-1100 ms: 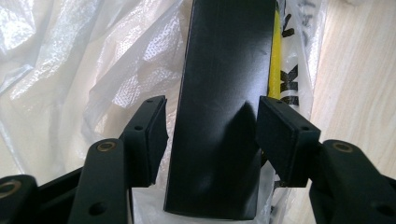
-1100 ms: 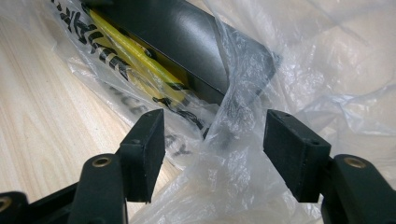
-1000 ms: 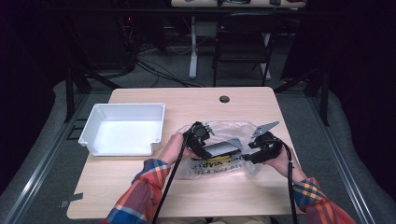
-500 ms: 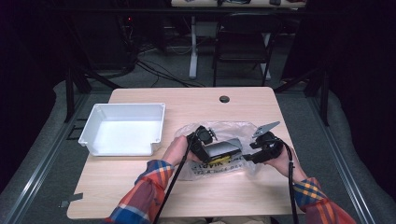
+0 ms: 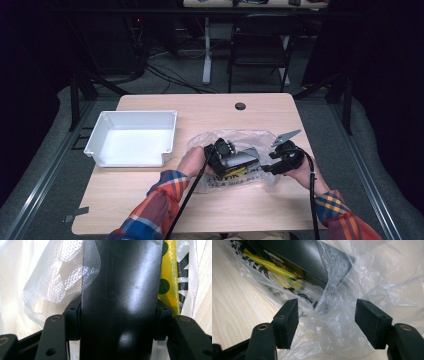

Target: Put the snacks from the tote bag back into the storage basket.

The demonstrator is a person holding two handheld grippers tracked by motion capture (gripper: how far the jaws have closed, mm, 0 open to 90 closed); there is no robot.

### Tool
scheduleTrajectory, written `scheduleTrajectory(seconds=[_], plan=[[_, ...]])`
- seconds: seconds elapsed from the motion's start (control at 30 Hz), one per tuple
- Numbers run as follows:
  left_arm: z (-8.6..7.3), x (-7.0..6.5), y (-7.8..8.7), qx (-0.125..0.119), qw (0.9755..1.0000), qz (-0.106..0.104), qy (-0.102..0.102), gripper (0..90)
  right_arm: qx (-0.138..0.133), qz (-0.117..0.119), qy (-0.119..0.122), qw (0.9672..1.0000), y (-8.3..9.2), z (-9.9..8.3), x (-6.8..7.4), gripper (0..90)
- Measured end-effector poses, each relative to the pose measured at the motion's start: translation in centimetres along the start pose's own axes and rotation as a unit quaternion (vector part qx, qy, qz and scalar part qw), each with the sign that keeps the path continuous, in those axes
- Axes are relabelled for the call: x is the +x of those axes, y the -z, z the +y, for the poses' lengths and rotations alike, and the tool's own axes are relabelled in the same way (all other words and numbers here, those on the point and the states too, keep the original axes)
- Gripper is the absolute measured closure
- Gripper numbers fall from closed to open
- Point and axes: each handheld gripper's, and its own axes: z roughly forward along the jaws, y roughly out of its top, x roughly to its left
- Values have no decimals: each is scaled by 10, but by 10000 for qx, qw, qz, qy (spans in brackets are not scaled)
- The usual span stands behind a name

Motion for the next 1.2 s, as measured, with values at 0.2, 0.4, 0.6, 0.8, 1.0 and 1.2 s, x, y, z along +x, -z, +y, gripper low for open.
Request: scheduleTrajectory(seconds=[0.2,0.4,0.6,0.8,1.0,1.2], plan=[[-1,0,8,-155,9999,51,-8,428,3,-99,-15,9999,1,0,-2,339],[-4,-2,16,-243,9997,17,-68,429,-47,-408,-155,9990,2,-1,-5,405],[-6,-3,24,-355,9992,-74,-151,429,-29,-766,-339,9965,-2,-1,-9,581],[-9,-3,32,-469,9983,-285,-186,430,141,-863,-490,9950,-17,-1,-15,585],[-10,-1,45,-698,9963,-461,-181,430,295,-848,-654,9938,-26,-2,-19,582],[-9,-4,56,-863,9942,-604,-214,430,295,-870,-723,9931,-26,-3,-21,570]])
